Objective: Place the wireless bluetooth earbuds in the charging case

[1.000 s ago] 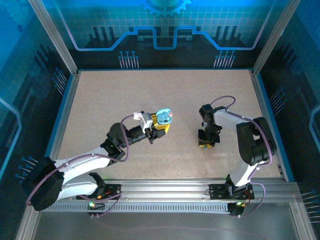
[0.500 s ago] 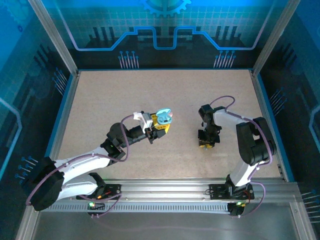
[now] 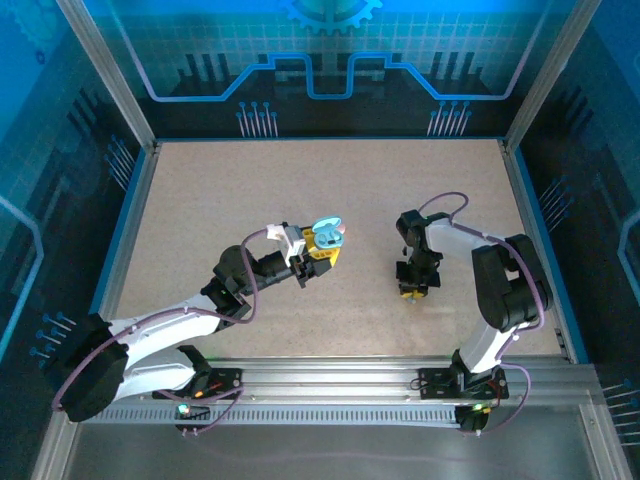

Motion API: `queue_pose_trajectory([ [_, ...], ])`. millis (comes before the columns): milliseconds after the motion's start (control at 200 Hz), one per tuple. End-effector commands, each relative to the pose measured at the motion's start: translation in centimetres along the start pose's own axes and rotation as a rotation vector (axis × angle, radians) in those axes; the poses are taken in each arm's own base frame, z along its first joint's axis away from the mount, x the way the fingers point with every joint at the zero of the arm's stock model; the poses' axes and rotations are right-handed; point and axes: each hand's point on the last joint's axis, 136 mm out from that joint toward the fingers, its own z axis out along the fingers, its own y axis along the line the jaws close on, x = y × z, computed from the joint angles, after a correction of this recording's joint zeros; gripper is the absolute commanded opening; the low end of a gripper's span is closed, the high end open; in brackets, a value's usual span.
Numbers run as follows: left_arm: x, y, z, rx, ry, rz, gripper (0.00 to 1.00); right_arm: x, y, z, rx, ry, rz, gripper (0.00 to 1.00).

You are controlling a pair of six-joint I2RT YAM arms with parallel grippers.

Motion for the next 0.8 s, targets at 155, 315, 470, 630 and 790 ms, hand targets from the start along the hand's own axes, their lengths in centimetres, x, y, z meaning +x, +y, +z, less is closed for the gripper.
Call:
queue_pose_trajectory([
  [155, -0.1, 0.3, 0.3, -0.021, -0.016, 0.01, 0.37, -0.4, 5.9, -9.5, -0.32, -0.192, -0.085, 0.16],
  [315, 1.2, 1.2, 0.6, -0.061, 0.014, 0.027, 0.37, 0.3, 10.1, -17.3, -0.595, -0.291, -0.162, 0.16],
  [470, 2.4, 2.0, 1.5, -0.081, 0.02, 0.058, 0.37, 1.7, 12.9, -22.8, -0.796, -0.336, -0.239, 0.17],
  [630, 3.4, 2.5, 2.6, -0.092, 0.006, 0.095, 0.37, 3.1, 14.9, -26.3, -0.908, -0.368, -0.318, 0.18],
  [790, 4.1, 2.4, 3.5, -0.097, -0.017, 0.123, 0.37, 4.0, 16.9, -27.3, -0.942, -0.37, -0.377, 0.18],
])
